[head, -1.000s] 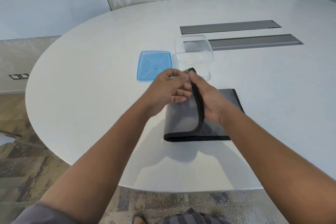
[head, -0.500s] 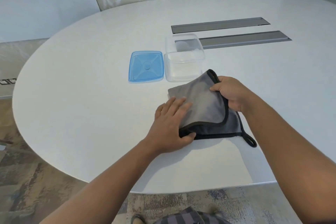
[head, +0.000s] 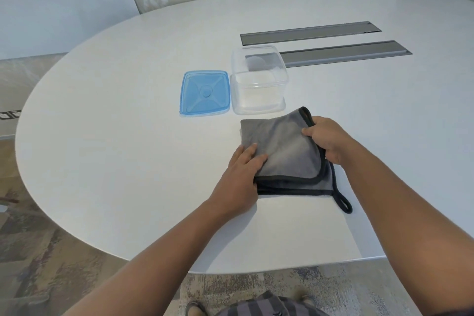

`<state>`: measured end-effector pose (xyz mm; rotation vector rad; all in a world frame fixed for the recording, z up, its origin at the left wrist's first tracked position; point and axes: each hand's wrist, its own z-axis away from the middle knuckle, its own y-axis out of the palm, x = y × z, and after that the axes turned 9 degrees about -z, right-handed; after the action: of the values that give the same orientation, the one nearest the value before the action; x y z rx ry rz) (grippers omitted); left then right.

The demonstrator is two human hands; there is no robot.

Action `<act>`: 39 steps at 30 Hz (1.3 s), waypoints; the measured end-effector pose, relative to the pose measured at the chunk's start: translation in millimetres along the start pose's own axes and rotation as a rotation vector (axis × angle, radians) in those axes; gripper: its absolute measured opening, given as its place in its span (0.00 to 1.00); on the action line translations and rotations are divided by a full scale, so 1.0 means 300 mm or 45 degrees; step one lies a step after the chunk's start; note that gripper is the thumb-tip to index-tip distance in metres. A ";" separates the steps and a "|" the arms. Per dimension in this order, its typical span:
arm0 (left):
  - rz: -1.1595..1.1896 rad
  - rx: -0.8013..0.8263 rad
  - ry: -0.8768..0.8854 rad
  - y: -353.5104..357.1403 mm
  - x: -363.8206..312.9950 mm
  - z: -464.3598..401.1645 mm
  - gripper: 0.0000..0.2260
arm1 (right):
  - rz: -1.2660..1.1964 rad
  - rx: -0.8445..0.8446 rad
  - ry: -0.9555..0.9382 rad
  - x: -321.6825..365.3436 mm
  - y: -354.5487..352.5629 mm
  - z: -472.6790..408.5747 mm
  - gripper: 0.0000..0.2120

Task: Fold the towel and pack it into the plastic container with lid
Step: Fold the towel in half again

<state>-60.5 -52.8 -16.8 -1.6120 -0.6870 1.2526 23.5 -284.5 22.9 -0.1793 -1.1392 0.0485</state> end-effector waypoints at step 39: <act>-0.024 -0.071 -0.103 -0.054 0.164 0.048 0.32 | 0.729 -0.113 -0.268 -0.021 0.179 0.059 0.41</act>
<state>-56.6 0.4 -22.6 -1.6033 -0.7919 1.3008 7.6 -230.4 15.4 -0.5864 -1.2696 0.5352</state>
